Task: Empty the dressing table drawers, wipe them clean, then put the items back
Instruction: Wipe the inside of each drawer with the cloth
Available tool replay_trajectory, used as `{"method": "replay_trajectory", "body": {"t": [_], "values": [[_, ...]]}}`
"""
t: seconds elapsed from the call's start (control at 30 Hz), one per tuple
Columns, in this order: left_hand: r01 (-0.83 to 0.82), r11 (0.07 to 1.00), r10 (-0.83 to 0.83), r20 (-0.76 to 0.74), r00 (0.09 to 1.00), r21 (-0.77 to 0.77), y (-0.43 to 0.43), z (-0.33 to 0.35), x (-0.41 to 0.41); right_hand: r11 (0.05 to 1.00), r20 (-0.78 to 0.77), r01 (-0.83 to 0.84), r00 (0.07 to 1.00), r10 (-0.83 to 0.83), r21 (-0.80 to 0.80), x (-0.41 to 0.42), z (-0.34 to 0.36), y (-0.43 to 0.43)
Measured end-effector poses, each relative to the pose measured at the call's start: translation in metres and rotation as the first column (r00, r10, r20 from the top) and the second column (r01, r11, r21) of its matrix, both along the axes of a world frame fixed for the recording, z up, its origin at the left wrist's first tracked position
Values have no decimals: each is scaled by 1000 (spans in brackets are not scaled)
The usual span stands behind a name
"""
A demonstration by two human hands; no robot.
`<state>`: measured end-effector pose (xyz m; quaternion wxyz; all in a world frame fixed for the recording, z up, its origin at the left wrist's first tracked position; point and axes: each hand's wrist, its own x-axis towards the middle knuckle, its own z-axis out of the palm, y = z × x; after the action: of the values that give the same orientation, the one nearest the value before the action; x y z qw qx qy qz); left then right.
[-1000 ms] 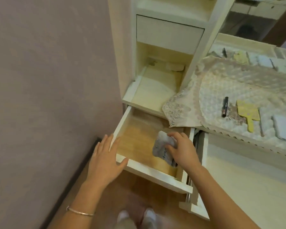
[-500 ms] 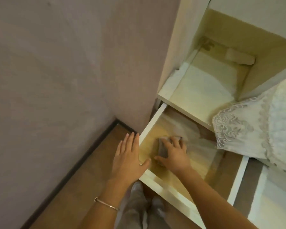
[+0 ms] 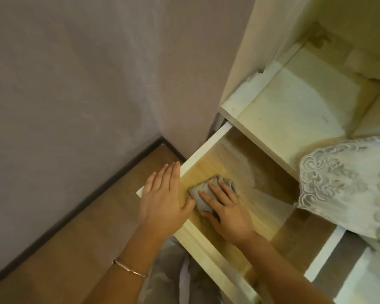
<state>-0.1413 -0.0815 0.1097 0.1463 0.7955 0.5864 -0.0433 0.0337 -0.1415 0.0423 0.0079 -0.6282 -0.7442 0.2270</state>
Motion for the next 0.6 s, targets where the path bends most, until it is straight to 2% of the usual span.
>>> {"method": "replay_trajectory", "body": {"t": [0.07, 0.1, 0.2, 0.3, 0.37, 0.47, 0.53, 0.6], "values": [[2, 998, 0, -26, 1000, 58, -2, -2, 0, 998, 61, -1, 998, -2, 56, 10, 2, 23], [-2, 997, 5, -33, 999, 83, -2, -4, 1, 994, 41, 61, 997, -65, 96, 16, 2, 37], [-34, 994, 35, -6, 999, 108, -4, -5, 3, 954, -10, 297, 955, -297, 30, 26, 4, 70], [-27, 996, 32, -58, 998, 89, -5, -6, 3, 919, -89, 388, 920, -382, 65, 8, 0, 62], [-20, 997, 24, -56, 998, 75, -4, -6, 2, 957, -181, 274, 950, -254, 98, -14, -4, 37], [-20, 998, 21, -16, 1000, 61, -4, -9, 0, 993, -202, 32, 979, -8, 118, -33, -5, 13], [-23, 997, 24, -8, 1000, 67, -5, -9, -1, 991, -198, -36, 978, 60, 126, -30, -4, 17], [-19, 998, 19, -10, 1000, 54, -4, -9, -1, 986, -121, -57, 990, 77, 157, -20, -9, 26]]}}
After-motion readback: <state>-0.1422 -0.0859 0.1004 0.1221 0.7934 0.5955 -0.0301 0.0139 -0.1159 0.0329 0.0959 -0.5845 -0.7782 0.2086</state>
